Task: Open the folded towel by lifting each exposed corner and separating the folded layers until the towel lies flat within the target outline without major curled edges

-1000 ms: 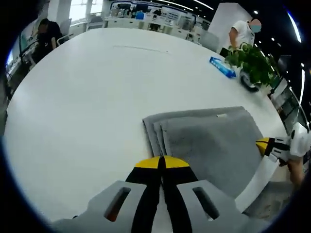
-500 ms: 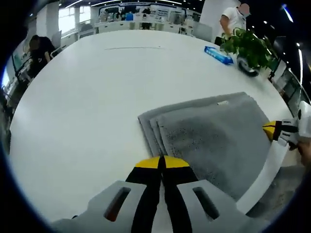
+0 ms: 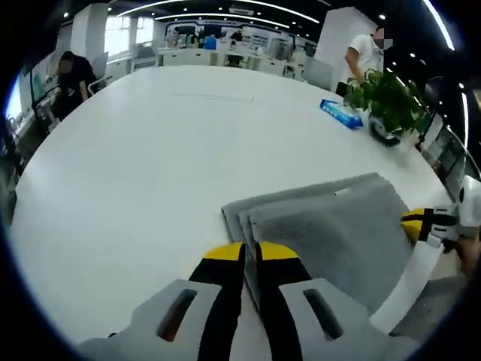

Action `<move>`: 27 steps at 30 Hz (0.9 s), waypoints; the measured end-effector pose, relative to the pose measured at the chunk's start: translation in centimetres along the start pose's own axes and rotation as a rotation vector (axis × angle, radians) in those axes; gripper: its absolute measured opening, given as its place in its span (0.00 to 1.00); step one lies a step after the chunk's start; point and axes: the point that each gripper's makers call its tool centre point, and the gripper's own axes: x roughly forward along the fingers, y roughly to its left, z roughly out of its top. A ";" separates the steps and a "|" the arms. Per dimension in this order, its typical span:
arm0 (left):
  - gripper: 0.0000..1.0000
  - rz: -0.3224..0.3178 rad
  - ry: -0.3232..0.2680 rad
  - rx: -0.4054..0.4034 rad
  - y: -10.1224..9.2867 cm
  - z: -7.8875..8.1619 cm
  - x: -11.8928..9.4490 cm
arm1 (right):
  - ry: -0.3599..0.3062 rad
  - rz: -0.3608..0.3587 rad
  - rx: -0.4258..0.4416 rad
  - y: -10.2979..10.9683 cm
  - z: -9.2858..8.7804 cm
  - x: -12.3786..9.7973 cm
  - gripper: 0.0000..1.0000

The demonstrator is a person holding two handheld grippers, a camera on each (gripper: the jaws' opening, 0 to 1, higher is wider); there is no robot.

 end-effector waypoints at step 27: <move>0.07 -0.195 0.171 0.333 -6.7 -4.7 1.5 | 0.026 0.491 -0.191 12.1 -1.1 0.2 0.00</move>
